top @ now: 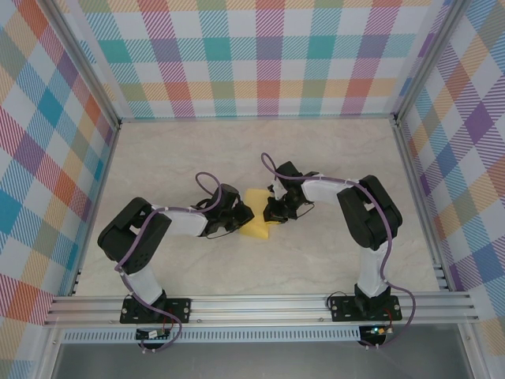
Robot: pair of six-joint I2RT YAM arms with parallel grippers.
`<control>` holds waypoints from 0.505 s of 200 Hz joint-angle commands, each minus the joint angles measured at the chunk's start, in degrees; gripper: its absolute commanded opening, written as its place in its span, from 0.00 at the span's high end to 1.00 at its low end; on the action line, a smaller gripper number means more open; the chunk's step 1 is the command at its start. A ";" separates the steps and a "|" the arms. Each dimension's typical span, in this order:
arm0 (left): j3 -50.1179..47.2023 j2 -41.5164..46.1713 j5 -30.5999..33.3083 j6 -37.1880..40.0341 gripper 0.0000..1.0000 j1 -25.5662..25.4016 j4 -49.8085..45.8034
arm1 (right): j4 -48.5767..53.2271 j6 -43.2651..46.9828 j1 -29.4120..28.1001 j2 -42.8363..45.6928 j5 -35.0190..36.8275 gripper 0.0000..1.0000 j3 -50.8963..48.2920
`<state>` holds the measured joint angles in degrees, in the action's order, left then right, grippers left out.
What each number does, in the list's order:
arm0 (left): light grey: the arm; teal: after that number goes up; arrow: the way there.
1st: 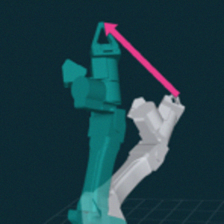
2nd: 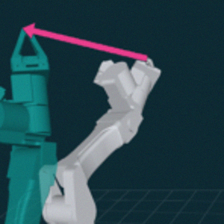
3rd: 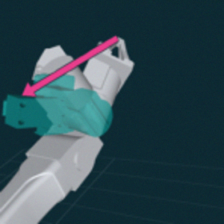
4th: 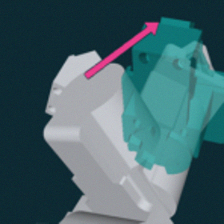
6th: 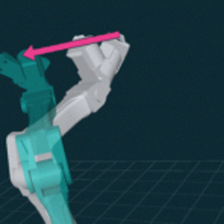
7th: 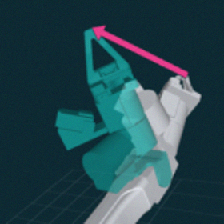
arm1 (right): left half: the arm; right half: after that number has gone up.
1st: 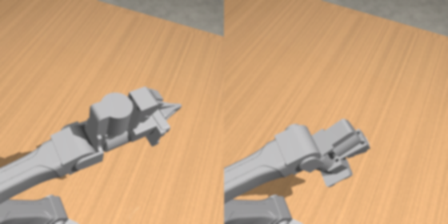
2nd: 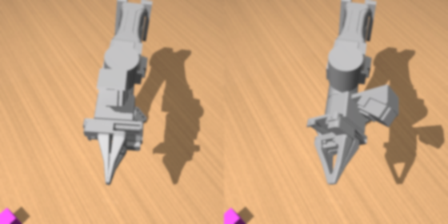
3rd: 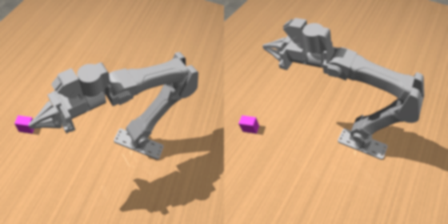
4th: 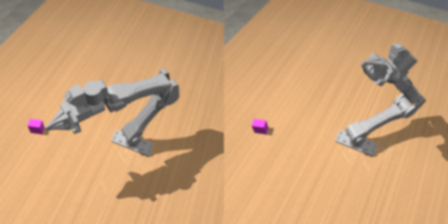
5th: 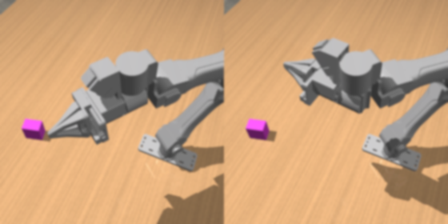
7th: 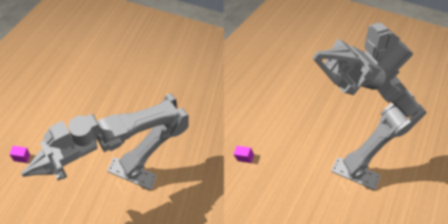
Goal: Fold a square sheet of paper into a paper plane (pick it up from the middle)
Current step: Fold the triangle a second time at the center of the table.
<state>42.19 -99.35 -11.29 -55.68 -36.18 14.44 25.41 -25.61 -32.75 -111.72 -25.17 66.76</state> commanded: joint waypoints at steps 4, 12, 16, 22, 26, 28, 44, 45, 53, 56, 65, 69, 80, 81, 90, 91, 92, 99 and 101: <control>0.24 -0.54 3.61 2.01 0.84 1.20 -6.42 | 1.88 1.49 -0.21 -2.27 3.11 0.90 -0.05; 0.53 -0.56 4.04 2.37 0.84 1.20 -7.61 | 1.84 1.45 -0.20 -2.28 3.11 0.90 -0.05; 0.55 -0.50 4.23 2.54 0.84 1.30 -8.00 | 1.84 1.44 -0.21 -2.36 3.11 0.90 -0.01; 0.66 -0.35 4.47 2.74 0.84 1.29 -8.31 | 1.85 1.44 -0.21 -2.36 3.17 0.90 -0.02; 0.62 -0.40 4.56 2.80 0.84 1.42 -8.43 | 1.91 1.44 -0.21 -2.36 3.19 0.90 -0.05; 0.70 -0.34 4.60 2.82 0.84 1.46 -8.56 | 1.86 1.44 -0.21 -2.36 3.20 0.90 -0.05; 1.29 -0.09 5.00 3.03 0.84 1.64 -9.31 | 1.84 1.55 -0.20 -2.45 3.53 0.90 -0.23; 1.35 -0.07 5.07 3.03 0.84 1.64 -9.37 | 1.84 1.62 -0.20 -2.45 3.54 0.90 -0.23; 1.69 -0.01 5.20 3.19 0.84 1.64 -9.46 | 1.93 1.64 -0.21 -2.53 3.72 0.90 -0.31; 1.76 0.05 5.29 3.20 0.84 1.64 -9.57 | 1.94 1.66 -0.25 -2.54 3.80 0.90 -0.32; 2.14 0.12 5.69 3.16 0.84 1.73 -9.99 | 1.93 1.70 -0.21 -2.62 3.97 0.90 -0.40; 2.21 0.12 5.83 3.18 0.84 1.73 -10.12 | 1.93 1.70 -0.21 -2.62 4.03 0.90 -0.48; 2.52 0.25 6.21 3.18 0.84 1.97 -10.54 | 2.12 1.79 -0.21 -2.71 4.33 0.90 -0.49; 2.53 0.23 6.24 3.20 0.84 1.98 -10.60 | 2.11 1.79 -0.21 -2.71 4.38 0.90 -0.49; 2.64 0.35 6.69 3.21 0.84 2.16 -10.99 | 2.18 1.93 -0.21 -2.74 4.59 0.90 -0.54; 2.63 0.32 6.70 3.21 0.84 2.21 -11.04 | 2.19 1.95 -0.21 -2.73 4.60 0.90 -0.56; 2.63 0.35 6.76 3.21 0.84 2.23 -11.07 | 2.19 1.91 -0.21 -2.72 4.60 0.90 -0.57; 2.80 0.38 7.17 3.22 0.84 2.50 -11.22 | 2.25 1.97 -0.20 -2.71 4.69 0.90 -0.58; 2.80 0.52 7.23 3.23 0.84 2.63 -11.26 | 2.21 2.01 -0.20 -2.71 4.75 0.90 -0.58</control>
<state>44.51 -99.35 -9.54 -53.93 -36.05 9.23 25.45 -24.77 -32.75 -111.72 -24.91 66.76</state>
